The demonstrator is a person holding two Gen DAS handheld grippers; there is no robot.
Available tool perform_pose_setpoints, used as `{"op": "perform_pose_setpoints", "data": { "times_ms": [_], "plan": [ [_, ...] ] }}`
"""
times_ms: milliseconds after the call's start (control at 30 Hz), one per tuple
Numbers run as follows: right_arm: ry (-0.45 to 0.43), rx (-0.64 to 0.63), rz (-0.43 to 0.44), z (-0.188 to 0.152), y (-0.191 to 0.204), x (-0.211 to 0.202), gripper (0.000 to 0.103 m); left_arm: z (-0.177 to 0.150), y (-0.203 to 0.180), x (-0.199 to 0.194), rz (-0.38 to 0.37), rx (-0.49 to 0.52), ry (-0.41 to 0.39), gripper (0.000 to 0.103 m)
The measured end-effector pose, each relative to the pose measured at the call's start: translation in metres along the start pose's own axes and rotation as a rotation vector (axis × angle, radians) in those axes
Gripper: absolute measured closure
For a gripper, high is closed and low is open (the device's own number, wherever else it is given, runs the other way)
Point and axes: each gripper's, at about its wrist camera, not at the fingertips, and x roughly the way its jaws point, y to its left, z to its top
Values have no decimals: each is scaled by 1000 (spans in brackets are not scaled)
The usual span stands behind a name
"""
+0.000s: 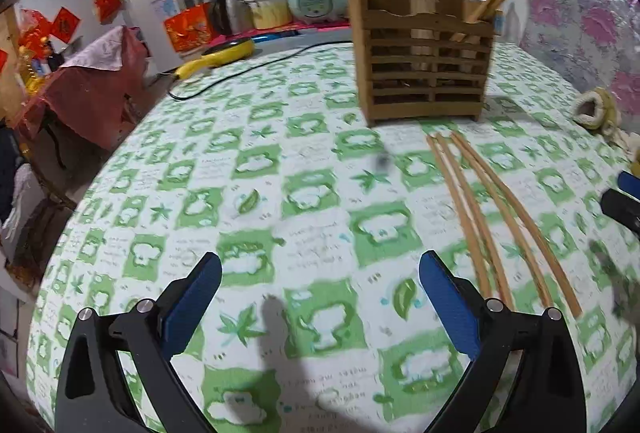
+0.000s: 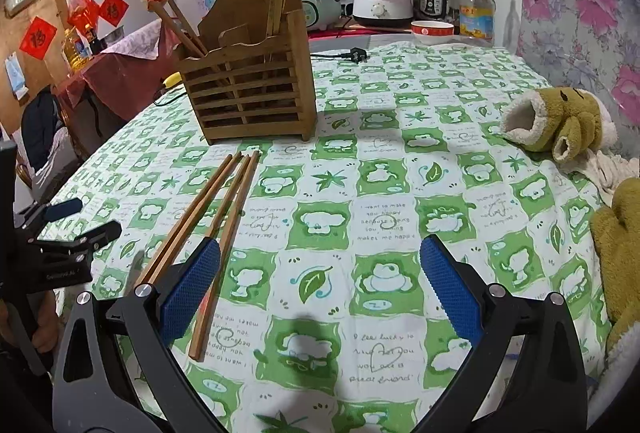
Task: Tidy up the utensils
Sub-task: 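Move both open tools back over the remaining loose chopsticks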
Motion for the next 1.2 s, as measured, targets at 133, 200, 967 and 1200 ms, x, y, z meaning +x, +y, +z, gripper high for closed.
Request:
{"op": "perform_pose_setpoints", "data": {
  "times_ms": [133, 200, 967, 1200],
  "plan": [
    [4, 29, 6, -1, -5, -1, 6, -13, 1, -13, -117, 29, -12, 6],
    [12, 35, 7, -1, -6, 0, 6, -19, 1, -21, -183, 51, -25, 6],
    [1, -42, 34, -4, 5, -7, 6, -17, 8, 16, -195, 24, 148, 5],
    [82, -173, 79, -19, 22, -11, 6, -17, -2, 17, -164, 70, 154, 5]
  ]
}}
